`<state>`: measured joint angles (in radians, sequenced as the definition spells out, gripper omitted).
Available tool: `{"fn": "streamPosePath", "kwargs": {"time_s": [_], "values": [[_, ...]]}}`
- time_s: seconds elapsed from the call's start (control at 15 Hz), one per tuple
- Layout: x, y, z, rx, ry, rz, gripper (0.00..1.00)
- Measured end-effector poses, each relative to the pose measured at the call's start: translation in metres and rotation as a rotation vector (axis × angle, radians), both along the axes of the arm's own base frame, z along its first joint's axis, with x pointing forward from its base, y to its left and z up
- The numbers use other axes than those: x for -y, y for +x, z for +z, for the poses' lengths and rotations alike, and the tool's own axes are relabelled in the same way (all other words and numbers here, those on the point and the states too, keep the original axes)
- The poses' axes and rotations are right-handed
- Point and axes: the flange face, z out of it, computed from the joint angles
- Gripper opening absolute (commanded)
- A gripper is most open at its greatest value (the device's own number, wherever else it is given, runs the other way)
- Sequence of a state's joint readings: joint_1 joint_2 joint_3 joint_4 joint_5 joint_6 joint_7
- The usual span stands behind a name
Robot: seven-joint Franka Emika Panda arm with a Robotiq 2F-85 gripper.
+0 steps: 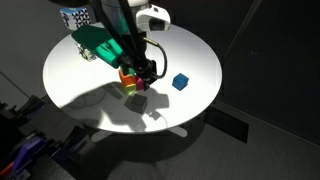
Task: Put the gray block on top of the green block
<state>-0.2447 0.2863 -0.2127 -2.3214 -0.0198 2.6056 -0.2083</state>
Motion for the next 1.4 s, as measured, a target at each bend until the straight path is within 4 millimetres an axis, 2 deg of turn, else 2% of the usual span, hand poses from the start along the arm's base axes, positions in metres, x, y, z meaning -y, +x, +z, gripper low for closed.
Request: {"fn": "streamPosePath", "kwargs": {"time_s": [0.73,1.4], "values": [[0.016,0.004,-0.047,-0.038,0.028,0.198,1.0],[0.004,0.01,-0.09,-0.006,0.013,0.252,1.0]]}}
